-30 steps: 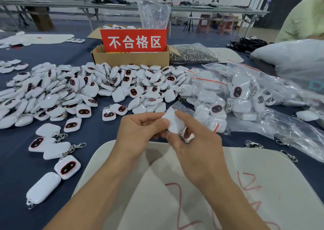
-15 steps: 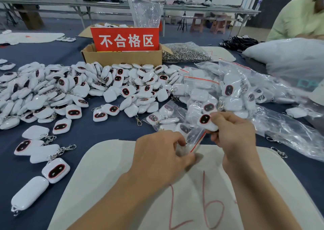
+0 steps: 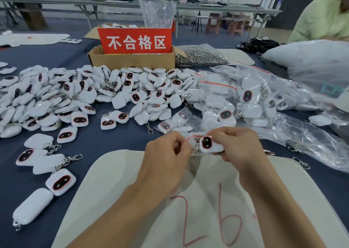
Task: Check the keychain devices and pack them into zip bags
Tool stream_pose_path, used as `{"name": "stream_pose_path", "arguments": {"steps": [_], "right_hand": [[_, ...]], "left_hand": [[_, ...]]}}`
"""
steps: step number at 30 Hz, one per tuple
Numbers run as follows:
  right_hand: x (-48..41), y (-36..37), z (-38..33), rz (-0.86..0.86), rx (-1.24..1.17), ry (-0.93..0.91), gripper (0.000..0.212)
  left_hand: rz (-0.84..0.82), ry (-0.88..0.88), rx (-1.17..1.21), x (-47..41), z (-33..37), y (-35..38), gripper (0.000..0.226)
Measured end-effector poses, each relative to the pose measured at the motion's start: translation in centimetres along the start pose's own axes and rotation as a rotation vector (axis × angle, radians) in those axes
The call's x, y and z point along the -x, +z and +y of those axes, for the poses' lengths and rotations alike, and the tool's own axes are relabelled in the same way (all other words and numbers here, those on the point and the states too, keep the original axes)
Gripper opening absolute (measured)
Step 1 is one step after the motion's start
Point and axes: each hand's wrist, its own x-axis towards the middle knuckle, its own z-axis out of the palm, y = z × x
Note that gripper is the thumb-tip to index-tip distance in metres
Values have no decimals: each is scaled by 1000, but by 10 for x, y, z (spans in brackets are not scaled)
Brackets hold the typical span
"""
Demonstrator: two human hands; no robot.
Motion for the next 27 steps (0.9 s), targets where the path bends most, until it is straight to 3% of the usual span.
{"name": "stream_pose_path", "arguments": {"steps": [4, 8, 10, 13, 15, 17, 19, 22, 25, 27], "right_hand": [[4, 2, -2, -51, 73, -17, 23], [3, 9, 6, 106, 339, -148, 23], [4, 14, 5, 137, 230, -161, 20], [9, 21, -1, 32, -27, -125, 26], [11, 24, -2, -72, -159, -81, 26], [10, 22, 0, -86, -120, -57, 20], [5, 16, 4, 20, 215, -92, 17], [9, 10, 1, 129, 588, -103, 12], [11, 7, -3, 350, 542, -134, 14], [12, 7, -4, 489, 395, -226, 20]], "left_hand": [[78, -12, 86, -1, 1, -4, 19], [117, 78, 76, 2, 5, -5, 17], [134, 112, 68, 3, 6, -5, 16], [113, 203, 39, 7, 8, -5, 12], [41, 279, -1, 9, 8, -6, 10], [-83, 310, -6, 10, 8, -7, 11], [-171, 298, 13, 7, 7, -9, 12], [1, 195, -65, -1, 0, -14, 11], [106, -4, -197, -12, -8, -18, 17], [96, -28, -219, -14, -9, -18, 26]]}}
